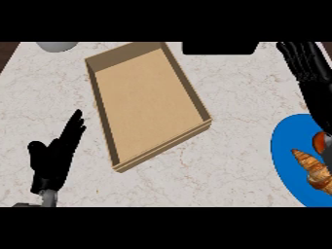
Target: Pick the tomato from the plate and place it in the cardboard box
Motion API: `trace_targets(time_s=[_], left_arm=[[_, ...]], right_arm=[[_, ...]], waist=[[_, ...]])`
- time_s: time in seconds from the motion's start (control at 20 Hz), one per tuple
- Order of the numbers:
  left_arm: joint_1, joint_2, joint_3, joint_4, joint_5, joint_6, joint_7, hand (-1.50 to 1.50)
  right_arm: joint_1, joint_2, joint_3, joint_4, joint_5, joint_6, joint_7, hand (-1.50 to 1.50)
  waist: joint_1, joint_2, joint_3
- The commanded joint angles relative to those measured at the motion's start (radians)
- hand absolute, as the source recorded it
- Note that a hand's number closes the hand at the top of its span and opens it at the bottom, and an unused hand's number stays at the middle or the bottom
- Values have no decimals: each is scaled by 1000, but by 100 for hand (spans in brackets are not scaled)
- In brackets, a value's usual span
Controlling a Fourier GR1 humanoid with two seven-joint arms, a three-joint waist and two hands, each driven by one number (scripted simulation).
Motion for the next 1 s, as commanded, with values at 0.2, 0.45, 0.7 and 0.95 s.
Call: trace_targets(time_s=[0.2,0.45,0.7,0.95], left_arm=[[9,107,72,2,-103,49,-51,0],[46,128,92,11,-99,40,-76,0],[43,118,87,33,-91,-12,-137,0],[19,90,77,41,-128,22,-132,0]], right_arm=[[113,16,-303,17,86,-296,-244,-150],[224,70,-521,198,164,-644,-207,-150],[377,278,-581,152,103,-655,-552,-150],[542,122,-489,173,327,-698,-353,-150]], waist=[[-69,-27,-16],[-88,-18,-14],[-35,-17,-21],[-42,-16,-25]])
